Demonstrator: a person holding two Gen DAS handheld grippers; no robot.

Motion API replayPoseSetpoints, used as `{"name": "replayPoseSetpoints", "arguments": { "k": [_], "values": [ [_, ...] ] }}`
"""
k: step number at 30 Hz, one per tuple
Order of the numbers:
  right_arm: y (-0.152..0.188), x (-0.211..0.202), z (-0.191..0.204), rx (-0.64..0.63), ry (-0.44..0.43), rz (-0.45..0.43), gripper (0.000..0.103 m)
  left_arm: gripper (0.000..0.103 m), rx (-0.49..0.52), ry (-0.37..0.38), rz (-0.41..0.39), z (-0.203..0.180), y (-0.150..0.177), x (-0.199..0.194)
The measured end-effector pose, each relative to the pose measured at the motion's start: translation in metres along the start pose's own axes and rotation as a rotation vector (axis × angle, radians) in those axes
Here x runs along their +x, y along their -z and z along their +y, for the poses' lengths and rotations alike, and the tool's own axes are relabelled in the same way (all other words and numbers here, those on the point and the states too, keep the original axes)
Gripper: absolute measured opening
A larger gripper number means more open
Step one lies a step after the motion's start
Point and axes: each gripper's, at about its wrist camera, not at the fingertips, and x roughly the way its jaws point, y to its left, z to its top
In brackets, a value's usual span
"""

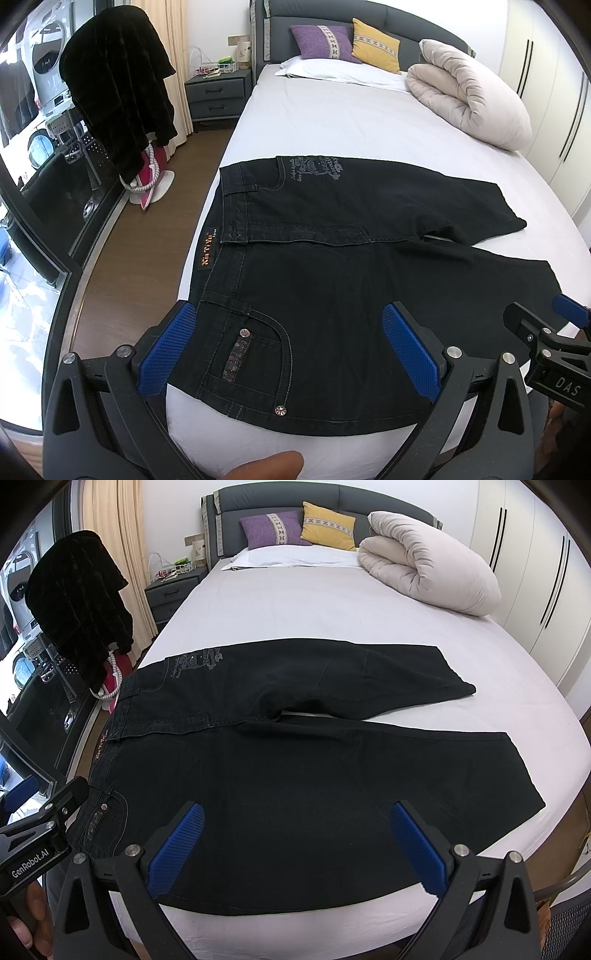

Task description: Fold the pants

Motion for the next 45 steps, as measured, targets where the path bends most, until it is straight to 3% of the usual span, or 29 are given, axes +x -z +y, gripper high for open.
{"name": "replayPoseSetpoints", "arguments": {
  "k": [7, 15, 20, 24, 27, 33, 35, 37, 39, 45],
  "values": [
    [0.009, 0.006, 0.009, 0.001, -0.006, 0.006, 0.103, 0.103, -0.033, 0.068, 0.001, 0.009, -0.005, 0.003],
    [-0.002, 0.013, 0.005, -0.019, -0.095, -0.013, 0.103, 0.103, -0.062, 0.238, 0.007, 0.035, -0.043, 0.031],
    [-0.022, 0.018, -0.001, -0.050, -0.146, -0.058, 0.103, 0.103, -0.063, 0.311, -0.062, 0.044, -0.069, 0.049],
    [-0.044, 0.028, -0.007, -0.068, -0.203, -0.092, 0.103, 0.103, -0.098, 0.291, 0.075, 0.053, -0.095, 0.092],
    [-0.058, 0.040, -0.012, -0.103, -0.224, -0.099, 0.103, 0.102, -0.130, 0.303, 0.067, 0.068, -0.119, 0.123],
    [-0.080, 0.070, -0.017, -0.211, -0.289, -0.097, 0.100, 0.101, 0.009, 0.370, 0.053, 0.083, -0.210, 0.207],
    [-0.087, 0.082, -0.020, -0.237, -0.319, -0.075, 0.093, 0.085, 0.085, 0.413, 0.107, 0.083, -0.242, 0.249],
    [-0.091, 0.092, -0.022, -0.253, -0.356, -0.054, 0.084, 0.082, 0.156, 0.453, 0.176, 0.080, -0.260, 0.289],
    [-0.092, 0.101, -0.025, -0.257, -0.382, -0.034, 0.083, 0.076, 0.222, 0.470, 0.235, 0.078, -0.272, 0.326],
    [-0.102, 0.127, -0.035, -0.259, -0.430, 0.014, 0.077, 0.075, 0.349, 0.452, 0.342, 0.073, -0.267, 0.377]
  ]
}}
